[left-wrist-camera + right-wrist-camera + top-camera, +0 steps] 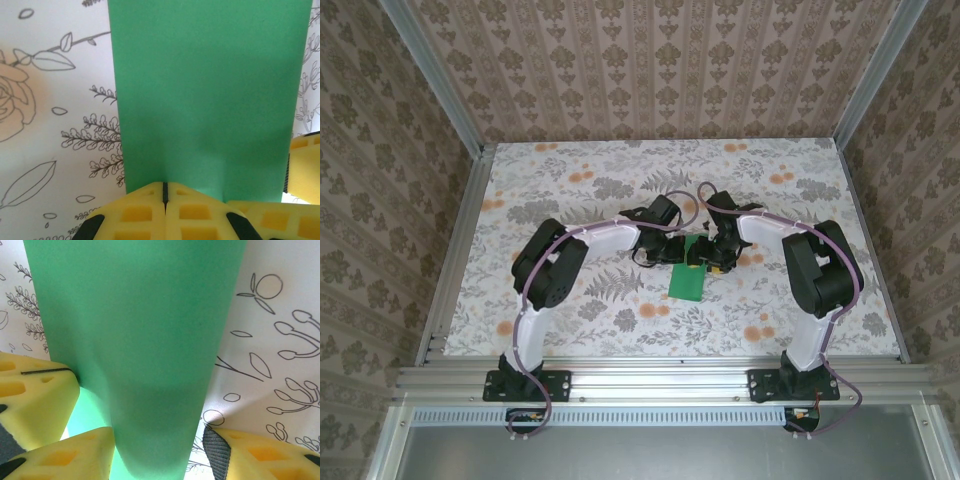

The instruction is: Fold a paper plane with a square sheet of paper (pick it up from the middle)

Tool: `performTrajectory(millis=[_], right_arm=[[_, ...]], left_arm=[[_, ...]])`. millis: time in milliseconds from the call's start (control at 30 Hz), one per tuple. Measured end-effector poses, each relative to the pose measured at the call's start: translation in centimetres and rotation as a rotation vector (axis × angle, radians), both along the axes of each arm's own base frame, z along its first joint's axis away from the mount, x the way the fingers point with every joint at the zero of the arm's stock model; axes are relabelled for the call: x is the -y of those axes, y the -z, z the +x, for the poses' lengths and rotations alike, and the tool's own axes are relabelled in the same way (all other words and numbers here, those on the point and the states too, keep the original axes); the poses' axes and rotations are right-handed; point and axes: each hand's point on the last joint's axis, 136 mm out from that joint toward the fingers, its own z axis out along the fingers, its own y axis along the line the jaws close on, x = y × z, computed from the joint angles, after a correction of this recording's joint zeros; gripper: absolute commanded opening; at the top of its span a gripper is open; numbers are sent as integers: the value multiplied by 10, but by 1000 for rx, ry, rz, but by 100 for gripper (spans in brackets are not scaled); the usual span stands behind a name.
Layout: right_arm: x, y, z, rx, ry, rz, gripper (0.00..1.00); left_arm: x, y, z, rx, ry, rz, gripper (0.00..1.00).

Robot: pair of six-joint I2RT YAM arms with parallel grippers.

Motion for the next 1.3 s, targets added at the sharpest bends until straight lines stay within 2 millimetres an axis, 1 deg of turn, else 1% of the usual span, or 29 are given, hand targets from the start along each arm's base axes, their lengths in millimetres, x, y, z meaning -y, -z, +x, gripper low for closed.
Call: performTrajectory(millis=[167,300,367,433,533,600,667,733,833,867,933,1033,1133,1300], right_arm=[[0,0,0,0,3,1,57],[-1,-2,1,5,2,7,61],[-3,-4,2,14,0,12,64],[-3,-7,2,29,0,16,65],[6,-12,2,64,20,10,65],[14,-20,1,93,39,10,65],[19,-32,2,139,58,25,56],[18,-44,4,187,73,58,45],[7,-58,6,233,79,149,27],[3,-59,6,239,78,179,23],[-5,-59,7,237,79,228,17],[-14,-55,10,224,80,284,16],[-20,-45,11,197,82,310,17],[-19,-24,10,148,86,295,17]], left_arm=[[0,1,1,-5,-1,10,0],[0,1,1,-5,2,12,0],[0,1,1,-3,4,13,0],[0,1,2,-1,6,17,0],[1,2,0,0,16,22,0],[1,2,1,4,18,24,0],[0,2,1,6,20,27,0],[1,2,1,8,22,27,0],[0,2,1,8,24,29,0],[1,2,1,7,25,30,0],[1,2,1,6,27,32,0],[1,2,1,8,30,32,0],[1,2,1,9,32,33,0],[1,2,2,9,37,36,0]])
